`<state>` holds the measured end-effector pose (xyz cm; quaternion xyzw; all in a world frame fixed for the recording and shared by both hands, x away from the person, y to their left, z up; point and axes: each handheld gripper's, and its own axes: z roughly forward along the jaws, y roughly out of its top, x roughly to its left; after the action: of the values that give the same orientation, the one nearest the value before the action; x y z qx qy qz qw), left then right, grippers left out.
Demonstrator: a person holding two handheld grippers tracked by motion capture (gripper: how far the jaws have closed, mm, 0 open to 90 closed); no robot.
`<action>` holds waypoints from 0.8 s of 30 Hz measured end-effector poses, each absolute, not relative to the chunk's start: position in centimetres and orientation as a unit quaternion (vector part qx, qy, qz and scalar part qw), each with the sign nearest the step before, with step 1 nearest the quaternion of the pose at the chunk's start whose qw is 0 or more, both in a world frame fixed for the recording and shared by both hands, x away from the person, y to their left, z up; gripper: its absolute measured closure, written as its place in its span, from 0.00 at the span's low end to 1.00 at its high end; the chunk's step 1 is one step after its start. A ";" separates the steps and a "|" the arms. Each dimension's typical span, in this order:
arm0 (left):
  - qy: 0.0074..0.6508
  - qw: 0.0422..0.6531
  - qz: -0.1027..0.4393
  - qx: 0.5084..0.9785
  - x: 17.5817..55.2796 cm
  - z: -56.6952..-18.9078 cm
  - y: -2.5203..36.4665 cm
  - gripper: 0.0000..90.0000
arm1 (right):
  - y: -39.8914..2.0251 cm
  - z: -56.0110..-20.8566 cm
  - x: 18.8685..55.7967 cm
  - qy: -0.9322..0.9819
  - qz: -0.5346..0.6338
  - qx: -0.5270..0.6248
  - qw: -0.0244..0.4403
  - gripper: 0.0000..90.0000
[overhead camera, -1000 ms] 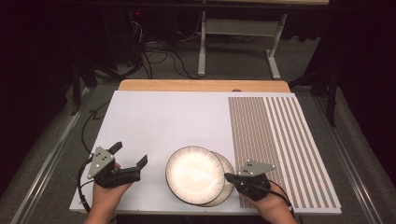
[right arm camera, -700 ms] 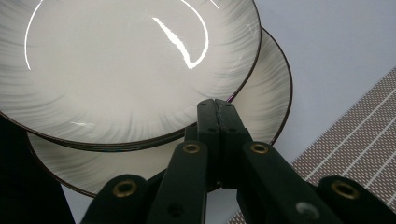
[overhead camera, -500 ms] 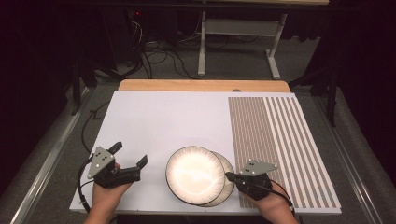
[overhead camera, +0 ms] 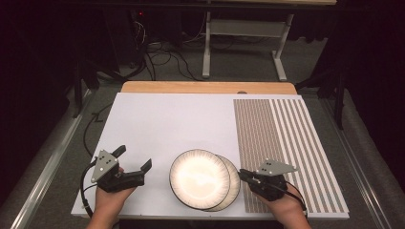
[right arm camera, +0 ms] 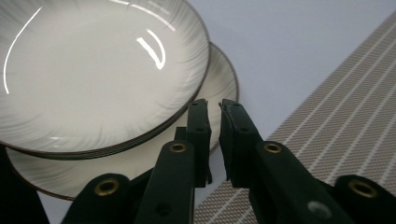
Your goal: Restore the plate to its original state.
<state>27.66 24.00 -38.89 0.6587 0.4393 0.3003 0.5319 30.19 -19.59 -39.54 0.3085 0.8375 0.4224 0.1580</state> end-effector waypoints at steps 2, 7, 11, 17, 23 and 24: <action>0.439 0.532 0.300 0.660 27.7 -38.9 24.0 0.00 | -20.0 -39.4 30.3 0.833 0.428 0.311 0.162 0.92; 0.437 0.529 0.298 0.664 27.7 -38.9 23.8 0.00 | -22.1 -38.4 30.4 0.805 0.447 0.343 0.184 0.88; 0.437 0.528 0.297 0.665 27.7 -39.0 23.8 0.00 | -22.9 -38.0 30.4 0.794 0.455 0.353 0.195 0.84; 0.435 0.526 0.295 0.669 27.8 -39.0 23.7 0.00 | -24.1 -37.5 30.4 0.775 0.471 0.360 0.218 0.74; 0.431 0.521 0.290 0.677 27.8 -39.1 23.4 0.01 | -25.0 -37.2 30.2 0.752 0.485 0.369 0.249 0.49; 0.430 0.520 0.291 0.678 27.8 -39.1 23.3 0.01 | -25.0 -37.1 30.2 0.750 0.488 0.368 0.253 0.46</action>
<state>27.81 23.27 -39.11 0.6783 0.4298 0.2909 0.5201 30.18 -25.05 -37.14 0.3685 0.7501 0.4876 0.2526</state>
